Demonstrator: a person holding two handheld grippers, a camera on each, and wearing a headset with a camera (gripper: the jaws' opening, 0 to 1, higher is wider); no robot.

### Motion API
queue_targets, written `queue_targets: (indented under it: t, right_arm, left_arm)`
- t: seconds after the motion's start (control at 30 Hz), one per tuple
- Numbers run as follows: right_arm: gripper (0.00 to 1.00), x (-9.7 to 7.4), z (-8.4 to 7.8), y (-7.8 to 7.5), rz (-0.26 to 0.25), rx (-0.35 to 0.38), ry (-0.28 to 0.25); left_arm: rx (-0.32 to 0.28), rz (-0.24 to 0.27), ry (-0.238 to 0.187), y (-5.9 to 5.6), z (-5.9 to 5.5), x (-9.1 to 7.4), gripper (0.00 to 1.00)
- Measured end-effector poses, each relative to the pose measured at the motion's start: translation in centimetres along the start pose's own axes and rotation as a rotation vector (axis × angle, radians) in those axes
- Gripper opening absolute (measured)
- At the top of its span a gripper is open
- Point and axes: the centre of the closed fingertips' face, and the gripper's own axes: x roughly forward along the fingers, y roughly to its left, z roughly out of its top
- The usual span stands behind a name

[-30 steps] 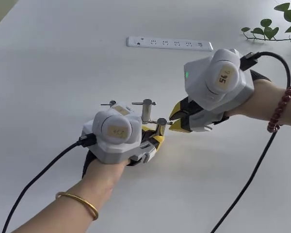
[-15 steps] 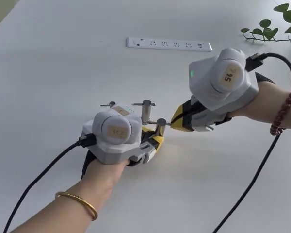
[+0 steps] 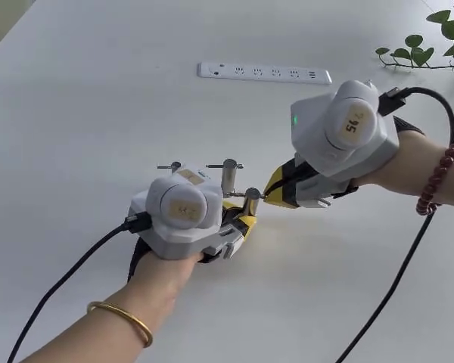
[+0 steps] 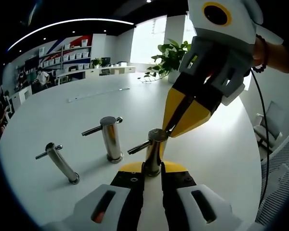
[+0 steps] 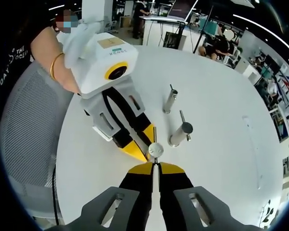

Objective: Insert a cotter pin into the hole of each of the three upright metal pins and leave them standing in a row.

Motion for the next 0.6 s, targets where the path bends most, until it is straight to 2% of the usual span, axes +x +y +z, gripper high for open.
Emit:
queue_targets:
  t: [0.23,0.37,0.6]
  right_arm:
    - [0.00,0.16,0.02,0.12,-0.002,-0.002,-0.008]
    - [0.04,0.22,0.24,0.44,0.016,0.028,-0.028]
    - [0.11,0.33,0.96,0.57,0.022,0.095,-0.075]
  left_arm:
    - [-0.001,0.010,0.003,0.00,0.01,-0.02,0.11]
    - [-0.003,0.011,0.001,0.03,0.06,-0.10,0.12]
    - [0.018,0.004,0.003,0.41,0.36,-0.90,0.21]
